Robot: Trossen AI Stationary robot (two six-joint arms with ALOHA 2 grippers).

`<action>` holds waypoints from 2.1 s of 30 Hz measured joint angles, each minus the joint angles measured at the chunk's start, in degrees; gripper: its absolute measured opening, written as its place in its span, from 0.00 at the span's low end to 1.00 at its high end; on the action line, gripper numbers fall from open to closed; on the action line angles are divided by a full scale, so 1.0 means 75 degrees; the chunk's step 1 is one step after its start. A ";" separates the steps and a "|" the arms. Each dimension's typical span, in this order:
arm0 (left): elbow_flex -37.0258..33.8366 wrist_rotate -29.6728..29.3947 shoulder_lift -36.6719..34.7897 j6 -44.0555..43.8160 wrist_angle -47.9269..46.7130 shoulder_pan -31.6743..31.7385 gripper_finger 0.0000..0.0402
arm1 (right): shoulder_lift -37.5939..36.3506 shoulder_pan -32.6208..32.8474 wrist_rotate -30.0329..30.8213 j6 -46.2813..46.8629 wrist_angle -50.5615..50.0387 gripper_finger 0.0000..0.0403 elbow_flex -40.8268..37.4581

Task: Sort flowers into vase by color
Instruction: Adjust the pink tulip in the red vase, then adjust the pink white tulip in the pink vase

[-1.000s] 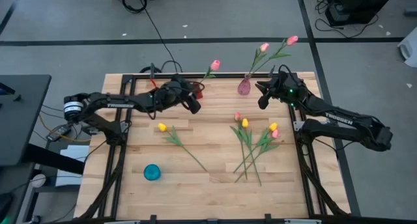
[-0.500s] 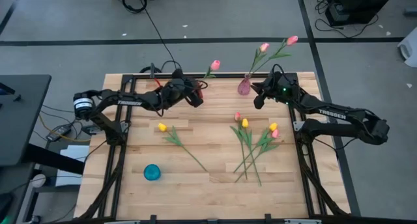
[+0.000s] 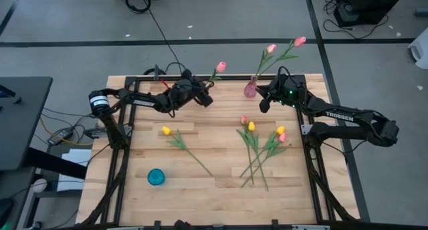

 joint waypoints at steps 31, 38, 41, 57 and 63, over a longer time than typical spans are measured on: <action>-0.2002 0.1434 -0.0032 -0.2961 0.3807 0.0604 0.04 | 0.0000 0.0009 -0.0373 0.0337 0.0129 0.19 0.0000; -0.1999 0.1606 -0.0032 -0.2767 0.3645 0.0588 0.12 | 0.0000 0.0009 -0.0344 0.0368 0.0139 0.19 0.0000; -0.1999 0.1594 -0.0032 -0.2589 0.3476 0.0588 0.21 | 0.0000 0.0009 -0.0344 0.0365 0.0136 0.19 0.0000; -0.2708 0.0341 -0.2138 -0.2260 0.1123 0.0098 0.45 | -0.0333 -0.0050 0.1337 0.0374 -0.0476 0.19 -0.0006; -0.3225 -0.0081 -0.2932 -0.2647 0.0705 -0.0593 0.45 | -0.0975 -0.0350 0.1984 0.0035 -0.0601 0.19 -0.0006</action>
